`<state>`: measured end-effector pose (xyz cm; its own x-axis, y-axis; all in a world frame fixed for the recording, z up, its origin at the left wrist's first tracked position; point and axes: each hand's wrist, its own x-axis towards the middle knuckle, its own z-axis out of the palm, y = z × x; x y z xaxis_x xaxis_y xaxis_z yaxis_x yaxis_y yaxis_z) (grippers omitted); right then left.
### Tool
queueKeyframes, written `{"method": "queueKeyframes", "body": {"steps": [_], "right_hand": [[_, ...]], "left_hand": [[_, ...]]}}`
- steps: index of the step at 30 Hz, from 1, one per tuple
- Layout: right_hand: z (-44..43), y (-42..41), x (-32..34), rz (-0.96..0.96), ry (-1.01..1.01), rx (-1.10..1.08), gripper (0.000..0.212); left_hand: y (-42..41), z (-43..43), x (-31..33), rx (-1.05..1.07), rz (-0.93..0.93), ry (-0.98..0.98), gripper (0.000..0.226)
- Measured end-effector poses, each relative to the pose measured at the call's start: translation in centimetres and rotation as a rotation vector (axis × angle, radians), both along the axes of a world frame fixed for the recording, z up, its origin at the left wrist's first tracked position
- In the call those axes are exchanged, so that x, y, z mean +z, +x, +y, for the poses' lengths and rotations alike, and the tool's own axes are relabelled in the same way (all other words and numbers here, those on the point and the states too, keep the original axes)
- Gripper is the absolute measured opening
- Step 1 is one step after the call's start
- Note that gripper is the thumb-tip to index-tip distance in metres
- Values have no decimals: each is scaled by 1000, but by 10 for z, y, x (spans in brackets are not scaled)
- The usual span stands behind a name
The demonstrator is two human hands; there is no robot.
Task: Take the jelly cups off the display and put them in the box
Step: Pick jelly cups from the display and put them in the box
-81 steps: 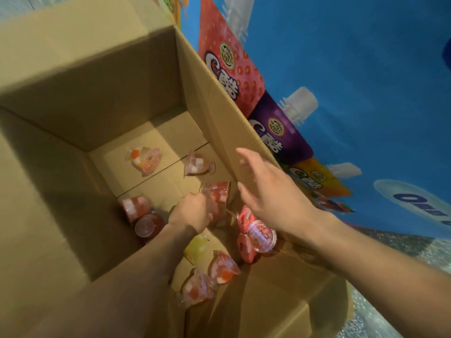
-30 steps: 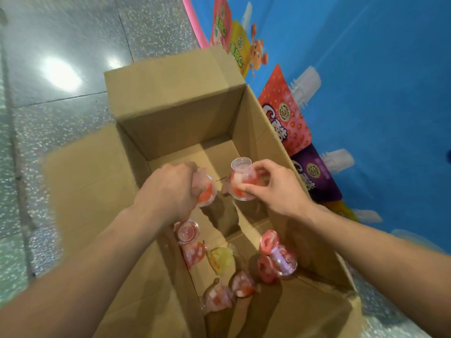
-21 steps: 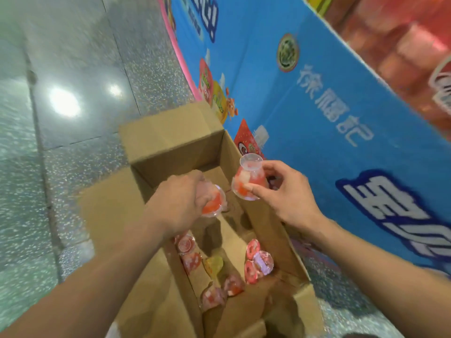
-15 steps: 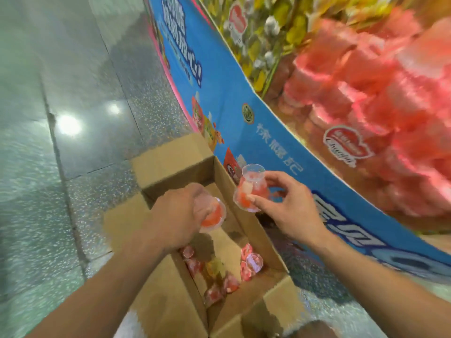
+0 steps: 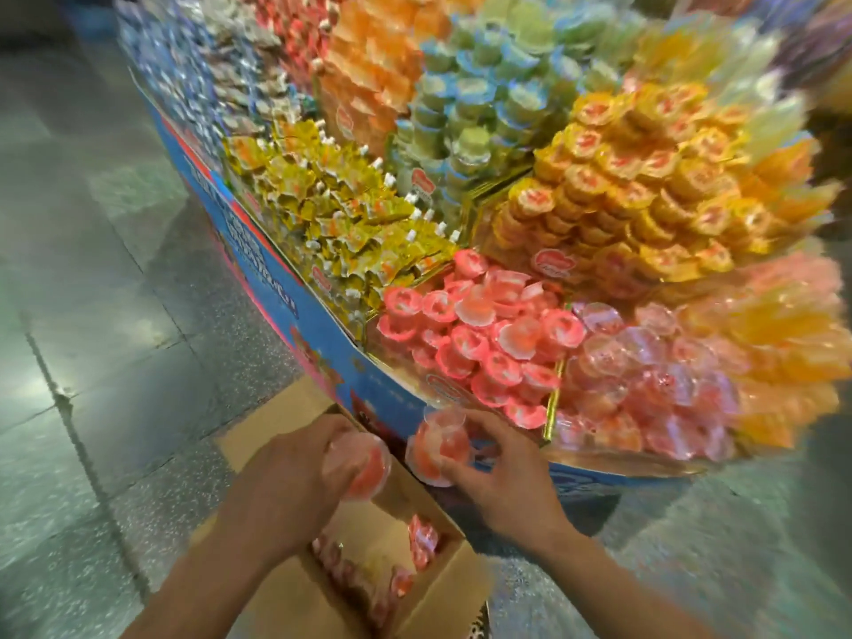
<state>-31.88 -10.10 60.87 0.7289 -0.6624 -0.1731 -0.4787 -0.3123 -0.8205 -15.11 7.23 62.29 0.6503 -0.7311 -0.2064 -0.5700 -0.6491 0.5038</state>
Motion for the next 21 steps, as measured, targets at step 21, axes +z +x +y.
{"method": "queueKeyframes", "body": {"steps": [21], "right_hand": [[-146,-200,117,42,1,-328,52]], "left_hand": [[-143,-174,117,-175,-18,-88,38]]}}
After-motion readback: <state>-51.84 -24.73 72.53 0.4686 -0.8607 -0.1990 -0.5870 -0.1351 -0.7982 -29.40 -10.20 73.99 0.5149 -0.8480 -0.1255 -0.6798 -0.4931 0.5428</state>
